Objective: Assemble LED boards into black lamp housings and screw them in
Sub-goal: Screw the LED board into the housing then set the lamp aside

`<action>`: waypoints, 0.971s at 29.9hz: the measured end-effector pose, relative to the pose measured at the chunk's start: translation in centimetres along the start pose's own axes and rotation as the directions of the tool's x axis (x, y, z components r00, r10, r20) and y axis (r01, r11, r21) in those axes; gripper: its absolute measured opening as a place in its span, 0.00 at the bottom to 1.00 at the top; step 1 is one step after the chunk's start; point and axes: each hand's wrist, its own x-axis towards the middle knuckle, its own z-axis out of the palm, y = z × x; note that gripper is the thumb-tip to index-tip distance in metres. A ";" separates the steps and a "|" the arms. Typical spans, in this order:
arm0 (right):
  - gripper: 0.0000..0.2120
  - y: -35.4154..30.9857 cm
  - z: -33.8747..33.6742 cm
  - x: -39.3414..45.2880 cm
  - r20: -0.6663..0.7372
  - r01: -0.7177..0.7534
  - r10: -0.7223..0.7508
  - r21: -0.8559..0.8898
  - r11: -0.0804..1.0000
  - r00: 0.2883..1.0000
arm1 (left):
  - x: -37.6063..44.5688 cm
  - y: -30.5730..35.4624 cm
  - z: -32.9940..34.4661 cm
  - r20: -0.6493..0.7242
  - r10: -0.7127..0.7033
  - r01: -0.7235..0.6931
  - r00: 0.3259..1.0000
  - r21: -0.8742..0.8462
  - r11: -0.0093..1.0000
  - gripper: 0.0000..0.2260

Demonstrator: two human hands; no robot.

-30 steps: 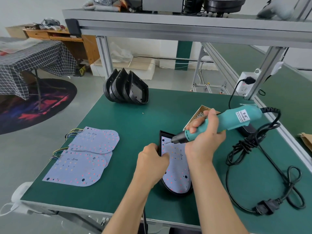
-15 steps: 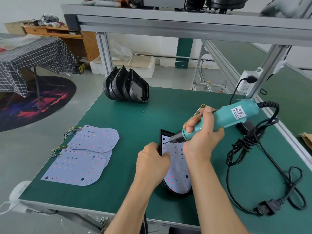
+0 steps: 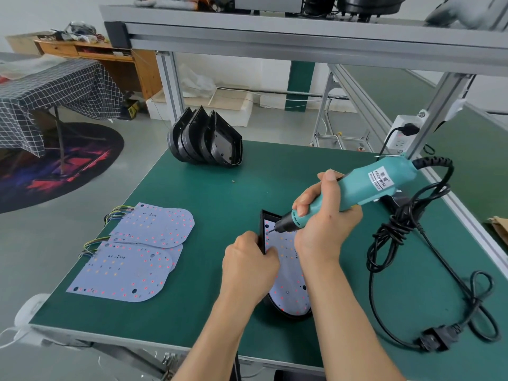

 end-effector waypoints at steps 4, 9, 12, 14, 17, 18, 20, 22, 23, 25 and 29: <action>0.05 0.0 0.0 0.1 0.000 0.007 -0.007 -0.022 1.000 1.000 | -0.1 0.0 0.0 -0.004 0.008 -0.008 1.000 -0.009 1.000 0.16; 0.09 -0.2 0.1 -0.1 0.019 0.014 -0.014 -0.024 1.000 1.000 | -0.1 -0.1 0.0 -0.007 0.008 -0.008 1.000 -0.019 1.000 0.15; 0.10 -0.2 0.2 -0.2 0.029 0.022 -0.021 -0.017 1.000 0.999 | -0.2 -0.1 0.1 -0.025 0.009 -0.009 1.000 -0.011 1.000 0.16; 0.10 -0.3 0.3 -0.2 0.033 0.020 -0.020 -0.019 1.000 0.999 | -0.2 -0.1 0.1 -0.031 0.008 -0.009 0.999 -0.007 1.000 0.16; 0.10 -0.3 0.3 -0.2 0.031 0.015 -0.015 -0.022 1.000 0.999 | -0.2 -0.2 0.0 -0.030 0.009 -0.010 1.000 -0.008 1.000 0.16; 0.10 -0.3 0.4 -0.2 0.031 0.013 -0.013 -0.019 1.000 0.999 | -0.2 -0.2 0.0 -0.029 0.010 -0.011 1.000 -0.011 1.000 0.16; 0.10 -0.3 0.4 -0.2 0.032 0.008 -0.008 -0.017 1.000 0.999 | -0.2 -0.1 0.0 -0.031 0.009 -0.009 0.999 -0.017 1.000 0.16; 0.10 -0.3 0.4 -0.3 0.030 0.012 -0.011 -0.021 1.000 0.999 | -0.2 -0.1 0.0 -0.032 0.010 -0.011 0.999 -0.019 1.000 0.16; 0.10 -0.3 0.4 -0.3 0.030 0.012 -0.011 -0.023 1.000 0.999 | -0.2 -0.1 0.1 -0.031 0.011 -0.012 0.999 -0.023 1.000 0.16; 0.10 -0.3 0.4 -0.3 0.032 0.008 -0.007 -0.023 1.000 0.999 | -0.2 -0.1 0.1 -0.025 0.012 -0.013 1.000 -0.034 0.999 0.16; 0.10 -0.3 0.3 -0.3 0.035 0.006 -0.005 -0.030 1.000 0.999 | -0.2 -0.1 0.1 -0.030 0.014 -0.015 0.999 -0.033 0.999 0.16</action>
